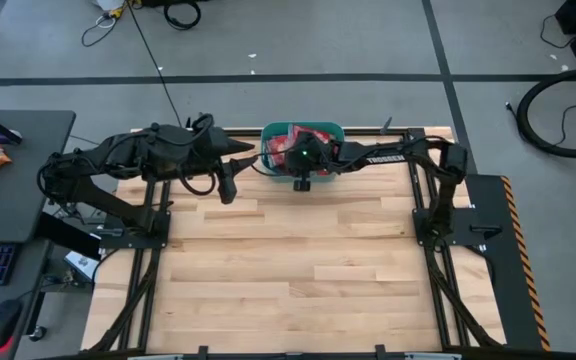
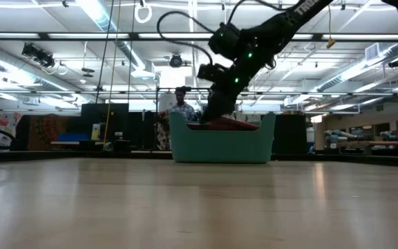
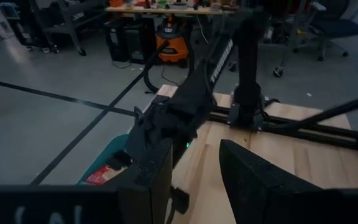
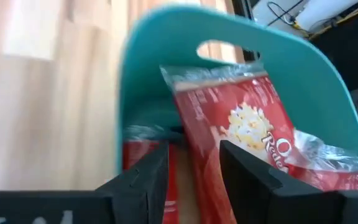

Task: Sort popcorn bags into baskets
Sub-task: Return to Home Position

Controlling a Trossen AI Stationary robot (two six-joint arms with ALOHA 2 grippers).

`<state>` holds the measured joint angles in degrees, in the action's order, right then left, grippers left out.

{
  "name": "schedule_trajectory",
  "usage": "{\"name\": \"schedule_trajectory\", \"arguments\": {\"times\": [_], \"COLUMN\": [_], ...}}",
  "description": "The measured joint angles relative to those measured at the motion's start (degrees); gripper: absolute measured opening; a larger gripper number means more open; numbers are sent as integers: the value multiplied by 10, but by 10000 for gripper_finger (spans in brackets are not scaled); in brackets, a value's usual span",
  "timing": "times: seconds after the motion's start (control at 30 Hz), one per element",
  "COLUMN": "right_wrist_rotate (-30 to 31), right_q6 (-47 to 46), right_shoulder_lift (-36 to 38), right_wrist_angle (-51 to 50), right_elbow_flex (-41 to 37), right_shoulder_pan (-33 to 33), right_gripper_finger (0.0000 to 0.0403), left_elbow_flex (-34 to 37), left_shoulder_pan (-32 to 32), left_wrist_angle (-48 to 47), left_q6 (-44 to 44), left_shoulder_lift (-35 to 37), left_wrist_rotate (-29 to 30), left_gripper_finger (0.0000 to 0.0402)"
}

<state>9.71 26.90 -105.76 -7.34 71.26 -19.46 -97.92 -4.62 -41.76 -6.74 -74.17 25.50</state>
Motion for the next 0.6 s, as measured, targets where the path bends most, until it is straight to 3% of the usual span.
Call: {"name": "schedule_trajectory", "arguments": {"times": [0.3, 0.4, 0.6], "right_wrist_rotate": [-50, -41, -34], "right_q6": [-107, -121, -139], "right_shoulder_lift": [89, 119, 170], "right_wrist_angle": [-40, -43, -51], "right_elbow_flex": [0, 0, 0], "right_shoulder_pan": [-3, -6, -3], "right_gripper_finger": [139, 130, 112], "left_elbow_flex": [13, 59, 191], "left_shoulder_pan": [13, 20, 30], "left_wrist_angle": [-76, -73, 23], "left_q6": [3, -8, -47], "left_shoulder_lift": [34, 62, 133], "left_wrist_rotate": [-27, -27, -30], "left_gripper_finger": [139, 139, 139]}}
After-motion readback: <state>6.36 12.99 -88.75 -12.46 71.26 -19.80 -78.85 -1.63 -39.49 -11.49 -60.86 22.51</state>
